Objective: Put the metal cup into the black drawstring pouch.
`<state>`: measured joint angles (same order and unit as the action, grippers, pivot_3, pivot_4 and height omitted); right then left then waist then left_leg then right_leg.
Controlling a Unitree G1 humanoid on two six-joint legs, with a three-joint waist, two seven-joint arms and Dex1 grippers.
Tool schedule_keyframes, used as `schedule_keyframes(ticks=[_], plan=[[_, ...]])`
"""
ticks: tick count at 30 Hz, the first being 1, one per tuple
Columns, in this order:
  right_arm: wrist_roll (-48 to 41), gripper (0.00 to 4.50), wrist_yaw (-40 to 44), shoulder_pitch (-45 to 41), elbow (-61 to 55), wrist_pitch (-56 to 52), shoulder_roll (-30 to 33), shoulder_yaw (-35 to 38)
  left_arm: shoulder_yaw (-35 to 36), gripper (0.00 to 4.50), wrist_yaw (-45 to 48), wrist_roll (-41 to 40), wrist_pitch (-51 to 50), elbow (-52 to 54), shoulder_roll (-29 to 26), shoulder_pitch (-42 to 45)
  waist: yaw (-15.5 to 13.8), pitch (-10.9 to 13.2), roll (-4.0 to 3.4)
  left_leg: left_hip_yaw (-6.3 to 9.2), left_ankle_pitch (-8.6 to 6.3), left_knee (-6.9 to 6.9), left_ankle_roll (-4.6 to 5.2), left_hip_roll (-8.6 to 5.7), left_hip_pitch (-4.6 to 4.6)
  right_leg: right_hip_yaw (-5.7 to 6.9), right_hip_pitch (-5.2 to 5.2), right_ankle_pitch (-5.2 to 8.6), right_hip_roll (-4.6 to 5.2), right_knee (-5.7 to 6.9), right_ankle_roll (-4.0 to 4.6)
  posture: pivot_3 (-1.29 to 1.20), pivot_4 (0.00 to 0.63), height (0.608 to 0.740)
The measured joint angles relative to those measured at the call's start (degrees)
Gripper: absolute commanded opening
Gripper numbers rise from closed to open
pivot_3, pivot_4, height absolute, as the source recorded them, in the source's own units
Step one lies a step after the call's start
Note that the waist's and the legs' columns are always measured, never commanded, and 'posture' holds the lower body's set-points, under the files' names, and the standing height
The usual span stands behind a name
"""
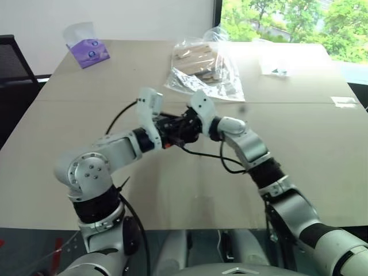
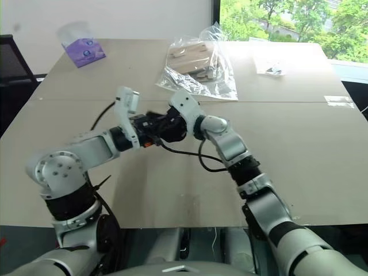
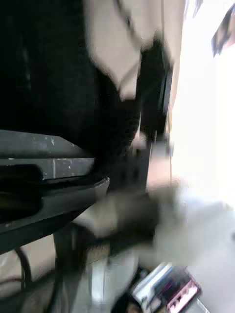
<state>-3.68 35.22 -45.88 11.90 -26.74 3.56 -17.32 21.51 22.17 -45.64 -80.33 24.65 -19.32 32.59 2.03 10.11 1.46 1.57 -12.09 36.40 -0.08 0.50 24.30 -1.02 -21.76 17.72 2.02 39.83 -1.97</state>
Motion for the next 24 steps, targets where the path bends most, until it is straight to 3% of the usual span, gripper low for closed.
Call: schedule_keyframes(ticks=[2, 8, 13, 18, 24], plan=[[-2.31, 4.47, 2.16, 1.43, -9.71, -7.30, 3.23, -0.19, -1.67, 0.00, 2.13, 0.55, 3.23, -3.05, -2.42, -0.10, 0.05, 0.00, -0.01, 0.02, 0.00, -0.01, 0.00, 0.01, 0.01, 0.00, -0.01, 0.00, 0.00, 0.00, 0.00, 0.00, 0.150, 0.740], [-8.28, 4.47, 2.66, 3.21, -23.18, -19.43, 6.62, 3.12, -4.31, 0.00, 6.60, 0.70, 9.70, -6.51, -6.54, -0.46, 0.04, 0.01, -0.01, 0.01, -0.01, -0.01, 0.02, 0.01, 0.02, -0.03, -0.02, 0.00, 0.02, -0.02, 0.00, 0.00, 0.150, 0.740], [-12.69, 4.47, 1.30, 6.25, -33.27, -22.33, 7.97, 7.24, -6.48, 0.00, 9.11, 3.49, 13.83, -10.26, -11.43, -2.34, 0.02, 0.01, -0.01, 0.04, -0.01, -0.02, 0.03, 0.01, 0.05, 0.00, -0.02, 0.01, 0.02, -0.04, 0.00, 0.00, 0.150, 0.740], [-10.83, 4.47, -4.38, 7.30, -32.91, -21.36, 7.63, 7.75, -8.59, 0.00, 10.83, 4.55, 17.13, -10.88, -12.95, -2.41, -0.05, 0.01, -0.01, 0.04, -0.01, -0.01, 0.04, -0.02, 0.05, -0.01, -0.02, 0.01, 0.04, -0.02, 0.00, 0.00, 0.150, 0.740], [-6.23, 4.47, -1.96, 13.10, -32.97, -15.26, 18.05, 2.69, -10.81, 0.00, 15.91, 8.72, 25.35, -10.85, -19.88, -4.09, 0.14, 0.02, -0.03, 0.00, -0.01, -0.01, 0.04, -0.03, 0.13, -0.01, -0.07, 0.01, 0.02, -0.09, 0.01, 0.00, 0.150, 0.740]])
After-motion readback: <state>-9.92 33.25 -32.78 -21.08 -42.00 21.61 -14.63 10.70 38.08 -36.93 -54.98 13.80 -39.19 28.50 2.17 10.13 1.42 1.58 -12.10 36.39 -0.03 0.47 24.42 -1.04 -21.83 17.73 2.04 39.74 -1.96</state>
